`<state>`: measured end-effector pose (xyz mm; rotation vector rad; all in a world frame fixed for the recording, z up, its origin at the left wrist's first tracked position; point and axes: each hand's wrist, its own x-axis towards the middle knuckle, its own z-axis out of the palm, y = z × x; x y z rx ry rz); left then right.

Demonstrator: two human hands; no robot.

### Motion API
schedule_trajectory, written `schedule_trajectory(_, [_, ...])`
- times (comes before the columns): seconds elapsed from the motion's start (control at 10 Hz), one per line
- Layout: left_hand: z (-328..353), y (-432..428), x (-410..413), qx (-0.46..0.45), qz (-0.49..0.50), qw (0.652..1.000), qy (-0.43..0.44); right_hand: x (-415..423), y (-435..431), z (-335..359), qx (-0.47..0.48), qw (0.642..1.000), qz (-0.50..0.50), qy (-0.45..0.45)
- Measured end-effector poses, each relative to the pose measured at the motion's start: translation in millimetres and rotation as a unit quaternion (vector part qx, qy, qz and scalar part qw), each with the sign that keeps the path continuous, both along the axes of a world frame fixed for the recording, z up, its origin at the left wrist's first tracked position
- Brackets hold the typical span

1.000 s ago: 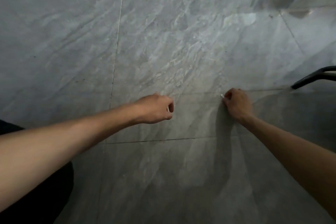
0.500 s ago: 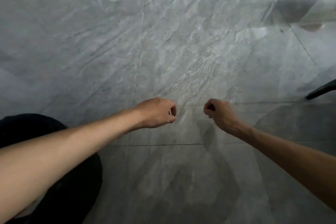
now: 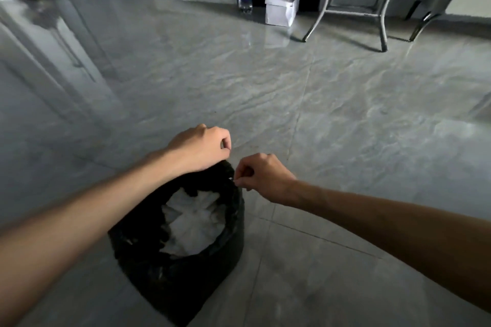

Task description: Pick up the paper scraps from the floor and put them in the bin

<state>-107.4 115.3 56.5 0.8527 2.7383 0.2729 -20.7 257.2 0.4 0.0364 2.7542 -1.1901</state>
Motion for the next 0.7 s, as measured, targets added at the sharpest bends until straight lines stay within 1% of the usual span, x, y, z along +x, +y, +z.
schedule_trajectory(0.1, [0.5, -20.9, -2.7, -0.003, 0.023, 1.0, 0.008, -11.3, -21.6, -1.3, 0.001, 1.0, 0.012, -0.004])
schedule_trajectory(0.2, [-3.9, -47.6, -5.7, -0.02, 0.037, 0.999, -0.001, -20.2, -36.1, 0.3, 0.008, 0.999, 0.033, -0.031])
schedule_trajectory(0.3, [-7.2, -54.7, -7.6, -0.028, 0.036, 0.999, -0.003, -20.1, -33.2, 3.9, 0.003, 0.999, 0.023, -0.034])
schedule_trajectory(0.4, [-7.9, -44.2, -4.5, -0.034, 0.014, 0.999, 0.001, -13.4, -15.8, 12.4, 0.023, 1.0, -0.017, 0.0])
schedule_trajectory(0.5, [-3.7, -25.7, -3.1, -0.03, -0.003, 1.0, -0.002, -6.8, 1.8, 22.4, 0.032, 0.998, -0.048, 0.003])
schedule_trajectory(0.6, [8.3, 23.5, 1.2, 0.003, -0.051, 0.998, -0.022, 7.8, 45.4, 42.1, 0.084, 0.993, -0.072, -0.034])
schedule_trajectory(0.7, [17.5, 60.9, 8.5, -0.011, -0.096, 0.995, -0.035, 19.8, 78.6, 51.4, 0.136, 0.985, -0.064, -0.079])
